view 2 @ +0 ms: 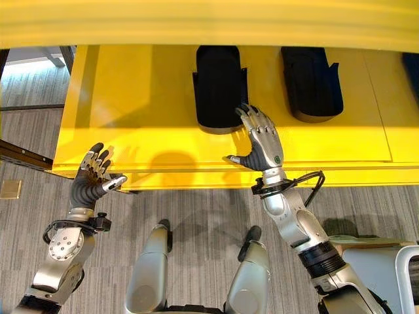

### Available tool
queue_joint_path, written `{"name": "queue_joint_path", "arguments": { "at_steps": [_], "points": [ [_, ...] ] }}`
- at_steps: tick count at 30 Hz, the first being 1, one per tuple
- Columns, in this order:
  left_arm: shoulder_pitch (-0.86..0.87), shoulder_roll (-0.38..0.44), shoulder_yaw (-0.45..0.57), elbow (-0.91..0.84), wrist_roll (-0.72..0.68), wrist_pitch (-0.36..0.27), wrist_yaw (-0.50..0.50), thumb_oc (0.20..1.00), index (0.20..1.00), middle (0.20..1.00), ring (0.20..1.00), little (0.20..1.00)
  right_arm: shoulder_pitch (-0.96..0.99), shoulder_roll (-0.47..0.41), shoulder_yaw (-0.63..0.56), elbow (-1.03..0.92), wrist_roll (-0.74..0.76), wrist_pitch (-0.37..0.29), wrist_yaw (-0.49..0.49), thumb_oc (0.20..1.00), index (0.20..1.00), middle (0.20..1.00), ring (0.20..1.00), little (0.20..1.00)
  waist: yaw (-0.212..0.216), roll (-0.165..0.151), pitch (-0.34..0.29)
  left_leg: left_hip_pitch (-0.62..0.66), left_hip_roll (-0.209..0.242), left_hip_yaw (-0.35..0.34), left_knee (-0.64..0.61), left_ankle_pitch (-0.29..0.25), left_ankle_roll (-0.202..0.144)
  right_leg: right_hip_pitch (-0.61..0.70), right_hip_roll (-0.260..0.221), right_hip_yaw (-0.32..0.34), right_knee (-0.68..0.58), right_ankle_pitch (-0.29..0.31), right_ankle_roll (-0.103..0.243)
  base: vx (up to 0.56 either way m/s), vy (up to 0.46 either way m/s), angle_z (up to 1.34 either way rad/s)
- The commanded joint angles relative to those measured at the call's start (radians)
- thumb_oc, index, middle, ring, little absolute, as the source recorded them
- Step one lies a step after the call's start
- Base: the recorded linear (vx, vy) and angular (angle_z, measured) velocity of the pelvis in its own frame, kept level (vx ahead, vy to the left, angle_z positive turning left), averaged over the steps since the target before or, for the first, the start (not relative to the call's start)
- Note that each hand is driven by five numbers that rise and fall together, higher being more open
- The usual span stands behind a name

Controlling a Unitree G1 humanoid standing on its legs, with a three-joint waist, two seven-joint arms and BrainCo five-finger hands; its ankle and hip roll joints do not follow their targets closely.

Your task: Move parts from the plastic box to the shelf.

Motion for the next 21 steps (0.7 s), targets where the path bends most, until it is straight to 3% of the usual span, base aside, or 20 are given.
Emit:
{"name": "queue_joint_path", "arguments": {
  "at_steps": [1, 10, 21],
  "points": [
    [0.014, 0.009, 0.023, -0.037, 0.046, -0.074, 0.034, 1.0, 1.0, 1.0, 1.0, 1.0, -0.034, 0.046, 0.01, 0.048, -0.091, 0.022, -0.038, 1.0, 1.0, 1.0, 1.0, 1.0, 0.015, -0.021, -0.05, -0.068, 0.003, -0.022, -0.082, 0.137, 0.004, 0.093, -0.014, 0.027, 0.097, -0.099, -0.008, 0.0, 0.0, 0.0],
    [-0.008, -0.018, 0.021, -0.018, 0.059, -0.083, 0.061, 1.0, 1.0, 1.0, 1.0, 1.0, -0.088, 0.144, 0.104, 0.256, -0.096, 0.071, -0.059, 1.0, 1.0, 1.0, 1.0, 1.0, 0.018, -0.018, -0.042, -0.075, 0.001, -0.022, -0.082, 0.147, 0.006, 0.089, -0.014, 0.029, 0.099, -0.09, -0.011, 0.0, 0.0, 0.0],
    [-0.007, -0.029, 0.023, -0.013, 0.071, -0.082, 0.073, 1.0, 1.0, 1.0, 1.0, 1.0, -0.08, 0.179, 0.139, 0.315, -0.083, 0.082, -0.055, 1.0, 1.0, 1.0, 1.0, 1.0, 0.014, -0.018, -0.03, -0.068, 0.004, -0.015, -0.079, 0.142, 0.005, 0.094, -0.013, 0.037, 0.098, -0.089, -0.012, 0.0, 0.004, -0.01]
  ]
}}
